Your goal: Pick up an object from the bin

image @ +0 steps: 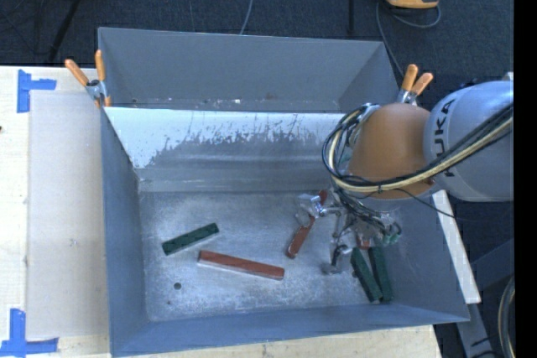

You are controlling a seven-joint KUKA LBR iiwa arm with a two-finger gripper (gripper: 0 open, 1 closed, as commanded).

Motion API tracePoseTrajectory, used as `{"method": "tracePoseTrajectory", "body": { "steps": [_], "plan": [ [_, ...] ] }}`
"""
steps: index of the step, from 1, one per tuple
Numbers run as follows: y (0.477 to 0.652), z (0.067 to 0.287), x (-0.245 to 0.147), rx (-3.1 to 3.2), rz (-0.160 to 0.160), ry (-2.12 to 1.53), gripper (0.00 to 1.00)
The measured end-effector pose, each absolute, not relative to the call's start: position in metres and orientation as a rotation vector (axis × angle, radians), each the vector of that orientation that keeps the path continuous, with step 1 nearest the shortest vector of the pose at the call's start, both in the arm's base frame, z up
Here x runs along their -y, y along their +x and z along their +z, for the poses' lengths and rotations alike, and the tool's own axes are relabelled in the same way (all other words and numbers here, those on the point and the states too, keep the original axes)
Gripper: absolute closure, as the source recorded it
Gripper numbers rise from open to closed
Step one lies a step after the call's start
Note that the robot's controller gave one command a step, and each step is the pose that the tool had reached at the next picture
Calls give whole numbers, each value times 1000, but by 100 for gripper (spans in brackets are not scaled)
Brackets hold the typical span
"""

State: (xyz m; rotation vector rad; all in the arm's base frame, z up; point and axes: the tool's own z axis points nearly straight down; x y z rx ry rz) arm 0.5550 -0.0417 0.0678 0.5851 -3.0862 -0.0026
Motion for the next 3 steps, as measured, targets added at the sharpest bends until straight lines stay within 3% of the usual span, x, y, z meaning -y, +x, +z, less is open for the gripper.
{"method": "tracePoseTrajectory", "body": {
  "steps": [1, 2, 3],
  "plan": [
    [573, 101, 30, 3093, 1, 574, 0],
    [600, 101, 43, 3092, 1, 577, 0],
    [619, 68, 30, 3083, 0, 608, 0]
  ]
}}
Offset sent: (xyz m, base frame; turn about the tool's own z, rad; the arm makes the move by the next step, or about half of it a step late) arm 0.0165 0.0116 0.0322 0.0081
